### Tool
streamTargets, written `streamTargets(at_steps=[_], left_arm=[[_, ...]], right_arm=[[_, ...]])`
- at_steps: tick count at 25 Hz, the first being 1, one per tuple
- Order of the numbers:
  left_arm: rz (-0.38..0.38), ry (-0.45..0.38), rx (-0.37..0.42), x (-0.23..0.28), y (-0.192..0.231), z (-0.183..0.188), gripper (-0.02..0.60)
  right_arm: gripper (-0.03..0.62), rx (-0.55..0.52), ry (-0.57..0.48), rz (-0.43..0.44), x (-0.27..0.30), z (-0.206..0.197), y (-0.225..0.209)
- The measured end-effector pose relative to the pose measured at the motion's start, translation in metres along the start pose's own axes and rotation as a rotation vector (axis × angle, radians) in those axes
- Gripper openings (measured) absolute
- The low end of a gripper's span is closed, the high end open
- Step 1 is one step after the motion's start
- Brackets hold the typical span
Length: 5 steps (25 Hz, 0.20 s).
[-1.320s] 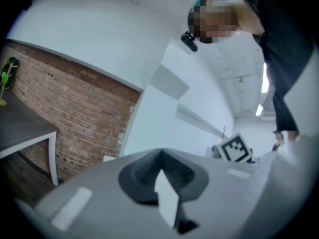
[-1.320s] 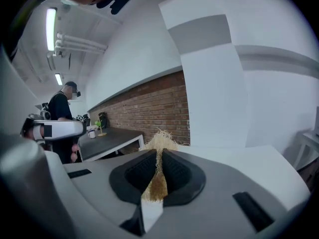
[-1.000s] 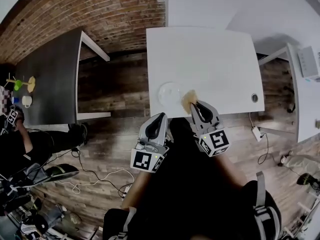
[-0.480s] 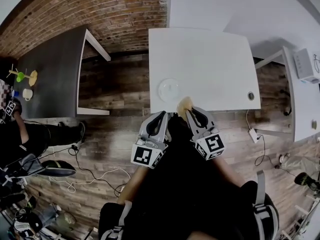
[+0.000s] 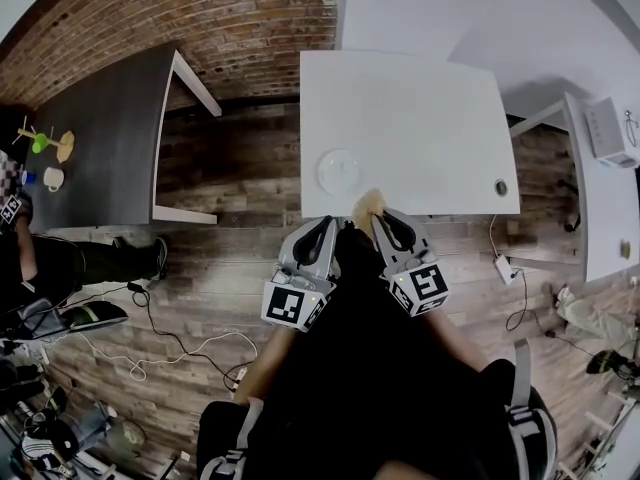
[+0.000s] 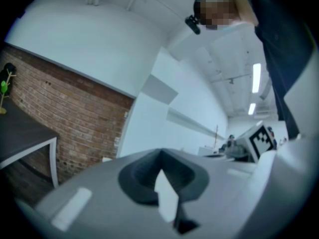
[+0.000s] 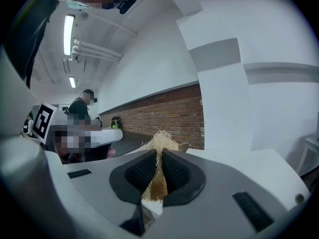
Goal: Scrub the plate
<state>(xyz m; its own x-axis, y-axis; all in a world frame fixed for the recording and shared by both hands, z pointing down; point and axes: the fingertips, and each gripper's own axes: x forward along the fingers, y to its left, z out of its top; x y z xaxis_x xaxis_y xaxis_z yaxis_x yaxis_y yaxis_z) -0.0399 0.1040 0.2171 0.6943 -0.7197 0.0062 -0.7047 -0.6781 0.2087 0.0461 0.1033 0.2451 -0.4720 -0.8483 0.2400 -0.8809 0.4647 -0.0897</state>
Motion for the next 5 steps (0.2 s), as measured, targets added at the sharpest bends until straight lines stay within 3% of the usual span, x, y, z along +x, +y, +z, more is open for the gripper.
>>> streamTargets(at_steps=[5], left_arm=[[-0.002,0.011,-0.005,-0.007,0.0064,-0.0034,0.003]], right_arm=[[0.031,0.002,-0.009,-0.001,0.0059,0.0039,0.0085]])
